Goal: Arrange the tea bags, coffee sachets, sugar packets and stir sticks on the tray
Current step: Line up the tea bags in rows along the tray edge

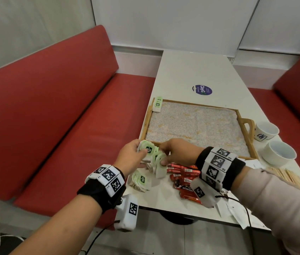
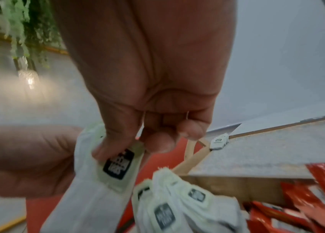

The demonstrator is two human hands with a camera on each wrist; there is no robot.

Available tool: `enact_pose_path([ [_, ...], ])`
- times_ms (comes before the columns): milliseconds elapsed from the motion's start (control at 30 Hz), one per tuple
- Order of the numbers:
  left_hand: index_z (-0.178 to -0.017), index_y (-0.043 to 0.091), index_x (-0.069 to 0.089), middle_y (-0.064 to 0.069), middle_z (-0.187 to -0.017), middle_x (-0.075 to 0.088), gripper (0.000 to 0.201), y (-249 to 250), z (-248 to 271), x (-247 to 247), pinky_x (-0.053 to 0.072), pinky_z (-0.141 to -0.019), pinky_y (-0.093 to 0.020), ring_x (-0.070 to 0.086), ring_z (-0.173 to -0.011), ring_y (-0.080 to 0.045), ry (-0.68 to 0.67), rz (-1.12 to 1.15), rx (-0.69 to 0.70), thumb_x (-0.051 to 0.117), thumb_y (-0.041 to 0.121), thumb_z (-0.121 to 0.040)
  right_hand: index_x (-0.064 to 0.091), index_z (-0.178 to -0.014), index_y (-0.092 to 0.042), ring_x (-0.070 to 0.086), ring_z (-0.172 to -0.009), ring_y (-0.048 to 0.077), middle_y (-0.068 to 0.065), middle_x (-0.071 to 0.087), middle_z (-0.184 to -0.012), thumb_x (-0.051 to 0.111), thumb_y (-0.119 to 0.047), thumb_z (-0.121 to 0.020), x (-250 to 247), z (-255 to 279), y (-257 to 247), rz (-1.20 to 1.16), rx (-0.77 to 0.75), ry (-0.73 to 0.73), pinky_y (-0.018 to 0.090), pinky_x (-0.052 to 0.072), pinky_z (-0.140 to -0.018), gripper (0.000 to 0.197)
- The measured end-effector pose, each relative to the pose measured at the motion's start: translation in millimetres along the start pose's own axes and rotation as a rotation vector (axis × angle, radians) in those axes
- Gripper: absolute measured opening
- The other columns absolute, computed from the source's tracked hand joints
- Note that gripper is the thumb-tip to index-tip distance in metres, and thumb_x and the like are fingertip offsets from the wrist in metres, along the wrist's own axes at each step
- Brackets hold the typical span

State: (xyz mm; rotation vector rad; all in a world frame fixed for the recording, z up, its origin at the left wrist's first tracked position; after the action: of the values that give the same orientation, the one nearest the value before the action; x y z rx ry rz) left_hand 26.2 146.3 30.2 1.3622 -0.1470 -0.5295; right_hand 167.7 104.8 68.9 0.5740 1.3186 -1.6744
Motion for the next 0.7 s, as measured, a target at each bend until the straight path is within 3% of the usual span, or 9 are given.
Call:
enact_pose_path([
  [67,-0.097,0.013,0.060,-0.007,-0.089,0.065,0.009,8,-4,8,0.054,-0.056,-0.026,0.064,-0.070,-0.012,-0.030,0.057,0.008,0.053,0.006,-0.093,0.054,-0.070,-0.025,0.051,-0.066,0.008,-0.007,0.059,-0.072,0.070,-0.021,-0.084,-13,-1,-3,-0.045,0.009,0.050,0.023,0.039,-0.062,0.021],
  [167,-0.091,0.020,0.060,0.001,-0.079,0.066,0.014,20,-10,16,0.054,-0.055,-0.026,0.063,-0.062,-0.007,-0.062,0.163,-0.016,0.050,0.012,-0.096,0.051,-0.068,-0.023,0.047,-0.060,0.008,-0.007,0.053,-0.067,0.068,-0.022,-0.085,-26,-6,-1,-0.088,0.063,0.125,0.023,0.035,-0.056,0.024],
  [300,-0.106,0.012,0.062,-0.014,-0.099,0.066,0.024,28,-18,20,0.057,-0.072,-0.043,0.067,-0.080,-0.023,-0.128,0.319,-0.108,0.045,0.026,-0.097,0.056,-0.075,-0.011,0.052,-0.066,0.017,0.003,0.057,-0.072,0.068,-0.023,-0.085,-32,-14,5,-0.141,0.116,0.180,0.033,0.045,-0.065,0.019],
  [367,-0.114,0.013,0.059,-0.013,-0.103,0.067,0.031,29,-22,20,0.057,-0.074,-0.046,0.067,-0.085,-0.025,-0.175,0.333,-0.134,0.045,0.036,-0.098,0.061,-0.086,-0.003,0.056,-0.068,0.019,0.011,0.063,-0.079,0.068,-0.022,-0.085,-34,-17,6,-0.221,0.118,0.209,0.037,0.049,-0.069,0.021],
  [467,-0.114,0.013,0.055,-0.012,-0.104,0.066,0.021,31,-29,16,0.059,-0.066,-0.040,0.067,-0.083,-0.022,-0.167,0.326,-0.098,0.052,0.024,-0.097,0.062,-0.086,-0.008,0.057,-0.065,0.015,0.008,0.066,-0.078,0.070,-0.023,-0.085,-38,-24,7,-0.321,0.097,0.267,0.035,0.051,-0.066,0.017],
  [567,-0.107,0.014,0.056,-0.010,-0.096,0.067,0.012,35,-38,13,0.058,-0.060,-0.034,0.068,-0.072,-0.017,-0.137,0.342,-0.047,0.051,0.012,-0.097,0.056,-0.084,-0.017,0.054,-0.051,0.004,-0.005,0.064,-0.067,0.074,-0.027,-0.081,-45,-29,11,-0.415,0.126,0.373,0.015,0.042,-0.048,0.021],
  [700,-0.104,0.014,0.056,-0.011,-0.095,0.067,0.009,44,-49,12,0.056,-0.053,-0.030,0.068,-0.067,-0.017,-0.110,0.381,-0.014,0.051,0.012,-0.097,0.054,-0.085,-0.015,0.056,-0.048,0.007,-0.003,0.066,-0.063,0.075,-0.032,-0.079,-49,-30,19,-0.554,0.178,0.462,0.017,0.039,-0.046,0.027],
])
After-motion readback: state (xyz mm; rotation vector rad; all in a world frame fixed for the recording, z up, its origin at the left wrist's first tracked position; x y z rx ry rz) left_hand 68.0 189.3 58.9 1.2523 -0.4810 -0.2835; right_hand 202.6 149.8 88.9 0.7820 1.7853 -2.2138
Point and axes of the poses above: each hand's wrist, its own z-axis away from the middle knuckle, its own x-axis out of the palm, y = z × x, the point moved 5 cm from there along -z, towards the middle knuckle
